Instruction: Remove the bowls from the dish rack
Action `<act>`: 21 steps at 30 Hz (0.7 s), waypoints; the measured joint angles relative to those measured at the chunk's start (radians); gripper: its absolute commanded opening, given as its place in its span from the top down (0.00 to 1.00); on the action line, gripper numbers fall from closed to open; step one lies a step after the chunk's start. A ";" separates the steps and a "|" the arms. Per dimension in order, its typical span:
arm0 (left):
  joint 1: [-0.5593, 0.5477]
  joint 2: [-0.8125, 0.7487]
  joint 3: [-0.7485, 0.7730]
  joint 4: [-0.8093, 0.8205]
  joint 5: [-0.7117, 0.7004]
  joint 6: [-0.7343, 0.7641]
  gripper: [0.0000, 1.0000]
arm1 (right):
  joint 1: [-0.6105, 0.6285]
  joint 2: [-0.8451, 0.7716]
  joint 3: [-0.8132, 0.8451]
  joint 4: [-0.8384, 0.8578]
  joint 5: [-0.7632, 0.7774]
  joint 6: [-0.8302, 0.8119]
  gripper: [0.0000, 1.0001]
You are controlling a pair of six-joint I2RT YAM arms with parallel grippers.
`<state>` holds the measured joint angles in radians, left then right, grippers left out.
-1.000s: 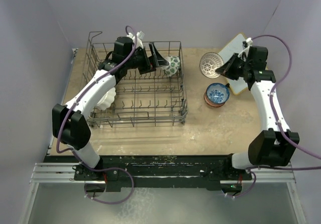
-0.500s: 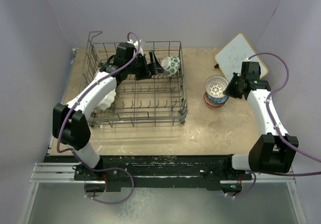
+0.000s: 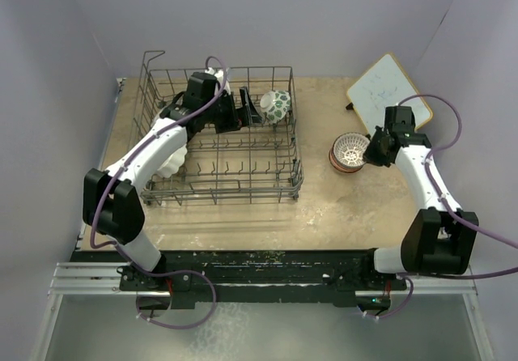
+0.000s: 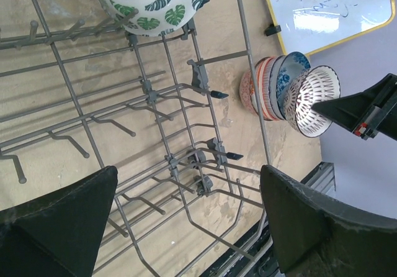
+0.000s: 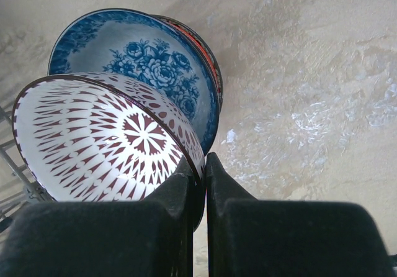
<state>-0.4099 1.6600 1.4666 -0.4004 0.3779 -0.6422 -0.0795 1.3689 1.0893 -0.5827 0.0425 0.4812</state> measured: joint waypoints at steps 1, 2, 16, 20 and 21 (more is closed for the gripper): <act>0.000 0.000 -0.003 0.000 0.000 0.000 0.01 | 0.000 0.004 -0.002 0.000 0.000 0.001 1.00; 0.000 0.000 -0.007 -0.001 0.000 0.000 0.01 | 0.000 0.011 -0.002 0.001 0.001 0.002 1.00; 0.000 -0.005 -0.029 -0.008 0.000 0.008 0.01 | -0.001 0.104 0.031 0.057 0.007 0.013 0.62; 0.000 -0.006 -0.036 -0.009 0.000 0.008 0.01 | 0.000 0.103 0.048 0.058 0.012 0.010 0.54; 0.000 -0.006 -0.038 -0.009 0.000 0.008 0.01 | 0.000 0.103 0.050 0.057 0.013 0.009 0.52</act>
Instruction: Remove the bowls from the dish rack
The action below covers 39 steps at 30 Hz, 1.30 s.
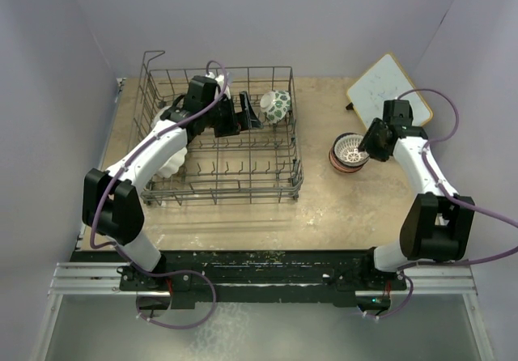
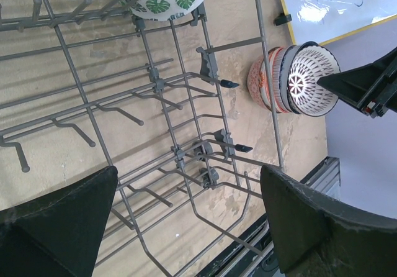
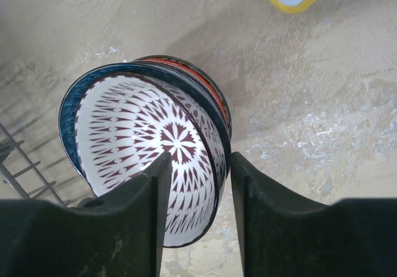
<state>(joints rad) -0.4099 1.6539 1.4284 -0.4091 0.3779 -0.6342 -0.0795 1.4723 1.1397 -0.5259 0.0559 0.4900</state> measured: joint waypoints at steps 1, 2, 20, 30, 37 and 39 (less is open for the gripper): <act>0.000 0.000 0.000 0.000 0.000 0.000 0.01 | 0.000 0.000 0.002 0.000 0.003 -0.001 0.50; 0.000 0.000 -0.001 0.000 0.000 0.000 0.01 | 0.000 -0.001 0.004 -0.002 0.006 -0.004 0.49; -0.010 0.042 0.029 0.005 0.000 0.000 0.01 | 0.000 -0.082 0.005 -0.014 0.027 -0.023 0.79; -0.037 0.077 0.102 -0.047 -0.098 0.062 0.01 | 0.000 -0.039 0.005 0.000 -0.023 -0.023 0.78; -0.176 0.182 0.254 -0.105 -0.373 0.244 0.01 | 0.000 -0.060 0.029 -0.006 -0.040 -0.016 0.67; -0.205 0.216 0.267 -0.091 -0.434 0.287 0.01 | 0.000 -0.091 0.047 -0.002 -0.068 0.000 0.61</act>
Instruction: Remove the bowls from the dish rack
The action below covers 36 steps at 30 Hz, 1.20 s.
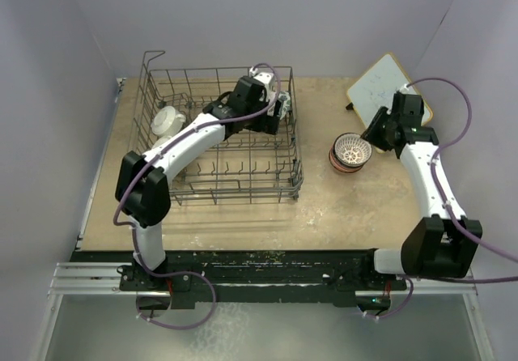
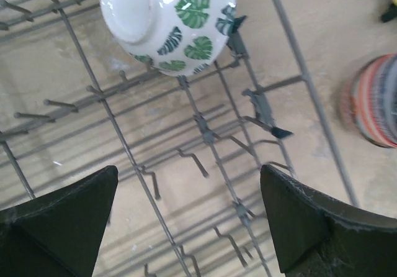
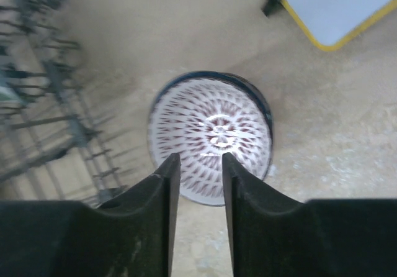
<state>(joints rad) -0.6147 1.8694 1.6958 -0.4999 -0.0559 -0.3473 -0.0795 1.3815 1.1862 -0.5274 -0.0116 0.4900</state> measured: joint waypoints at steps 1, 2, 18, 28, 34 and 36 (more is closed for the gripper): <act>-0.005 0.014 0.000 0.013 -0.023 0.015 0.01 | 0.000 -0.022 0.007 0.009 -0.014 0.010 0.59; -0.007 0.032 0.000 0.027 -0.049 0.031 0.01 | 0.000 -0.048 0.013 0.023 -0.035 0.019 0.58; -0.048 0.246 0.152 0.235 -0.281 0.295 0.01 | 0.000 -0.119 0.037 0.050 -0.142 0.067 0.43; -0.087 0.289 0.173 0.278 -0.280 0.338 0.01 | 0.000 -0.119 0.037 0.047 -0.142 0.060 0.43; -0.088 0.342 0.202 0.279 -0.281 0.354 0.01 | 0.000 -0.119 0.032 0.044 -0.142 0.055 0.43; -0.085 0.357 0.217 0.278 -0.290 0.365 0.01 | 0.000 -0.119 0.032 0.043 -0.142 0.049 0.43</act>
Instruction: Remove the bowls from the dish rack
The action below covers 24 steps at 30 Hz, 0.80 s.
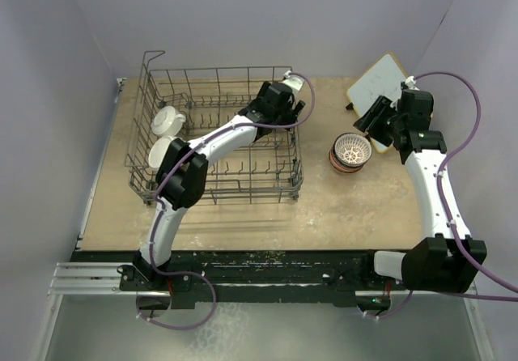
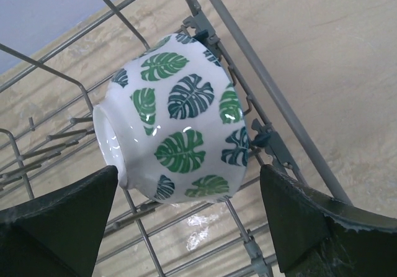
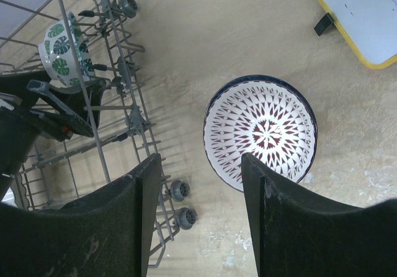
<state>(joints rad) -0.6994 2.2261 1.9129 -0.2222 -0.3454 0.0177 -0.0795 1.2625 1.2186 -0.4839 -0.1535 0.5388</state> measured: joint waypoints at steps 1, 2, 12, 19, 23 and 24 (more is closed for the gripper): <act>0.001 0.006 0.006 0.000 -0.005 0.003 0.01 | 0.000 0.000 0.000 0.000 0.000 -0.003 0.43; 0.003 0.013 0.013 0.000 -0.010 0.007 0.01 | 0.000 0.000 0.000 0.000 0.000 -0.006 0.43; 0.004 0.035 0.017 0.023 -0.080 0.031 0.28 | 0.000 -0.007 -0.021 0.000 -0.002 -0.020 0.45; -0.007 0.035 0.017 0.049 -0.120 0.050 0.44 | 0.000 -0.009 -0.051 -0.002 -0.020 -0.024 0.45; -0.008 0.034 0.016 0.051 -0.124 0.054 0.48 | 0.000 -0.018 -0.051 -0.002 -0.022 -0.026 0.45; -0.008 0.034 0.016 0.052 -0.124 0.055 0.48 | 0.000 -0.022 -0.052 -0.002 -0.022 -0.026 0.45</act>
<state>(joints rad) -0.7074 2.2601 1.9289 -0.1703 -0.4694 0.0727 -0.0795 1.2407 1.1664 -0.4854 -0.1753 0.5125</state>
